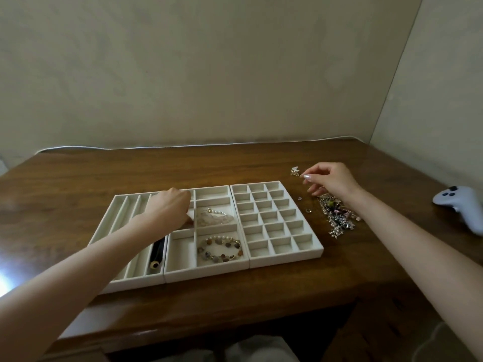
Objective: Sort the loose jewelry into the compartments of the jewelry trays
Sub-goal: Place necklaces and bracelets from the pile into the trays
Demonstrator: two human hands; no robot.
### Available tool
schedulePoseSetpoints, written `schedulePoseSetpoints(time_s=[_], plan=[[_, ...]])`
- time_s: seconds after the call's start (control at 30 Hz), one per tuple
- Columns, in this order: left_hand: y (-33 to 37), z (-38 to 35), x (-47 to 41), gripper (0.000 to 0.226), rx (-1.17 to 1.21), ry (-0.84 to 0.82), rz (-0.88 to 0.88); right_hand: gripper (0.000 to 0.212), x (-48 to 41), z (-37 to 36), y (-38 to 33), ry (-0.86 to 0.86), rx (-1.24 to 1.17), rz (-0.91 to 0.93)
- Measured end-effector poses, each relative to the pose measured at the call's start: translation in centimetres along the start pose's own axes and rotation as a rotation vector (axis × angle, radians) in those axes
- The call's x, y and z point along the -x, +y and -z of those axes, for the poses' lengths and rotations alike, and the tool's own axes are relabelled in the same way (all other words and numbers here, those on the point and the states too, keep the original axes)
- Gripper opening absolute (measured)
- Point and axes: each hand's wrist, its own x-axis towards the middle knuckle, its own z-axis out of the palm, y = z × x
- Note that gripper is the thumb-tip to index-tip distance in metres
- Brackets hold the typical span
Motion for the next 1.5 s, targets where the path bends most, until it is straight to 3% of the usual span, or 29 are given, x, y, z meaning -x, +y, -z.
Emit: schedulePoseSetpoints(time_s=[0.17,0.27,0.4,0.53,0.63,0.87,1.27,1.5], plan=[[-0.2,0.3,-0.1,0.013,0.037,-0.045,-0.018,0.009,0.2,0.8,0.3,-0.049,0.111,0.002],[-0.4,0.2,-0.1,0.009,0.082,-0.023,-0.022,0.009,0.4,2.0,0.2,-0.252,0.309,-0.015],[0.5,0.5,-0.1,0.015,0.15,0.173,-0.021,0.014,1.3,3.8,0.2,-0.576,0.461,-0.065],[2.9,1.1,0.0,0.014,0.308,0.362,-0.087,0.028,1.8,4.3,1.1,-0.731,0.569,-0.085],[4.5,1.0,-0.2,0.012,0.437,0.434,-0.168,0.03,2.2,3.7,1.8,-0.682,0.635,-0.055],[7.7,1.0,-0.6,0.006,0.694,0.516,-0.404,0.009,2.4,3.0,1.6,-0.614,0.649,-0.003],[12.8,1.8,-2.2,0.008,0.93,0.347,-0.407,0.005,0.7,4.2,-0.6,-0.15,-0.309,0.027],[14.9,2.0,-3.6,0.03,1.164,0.121,-0.378,0.008,0.1,4.1,-2.0,-0.053,-0.481,0.09]])
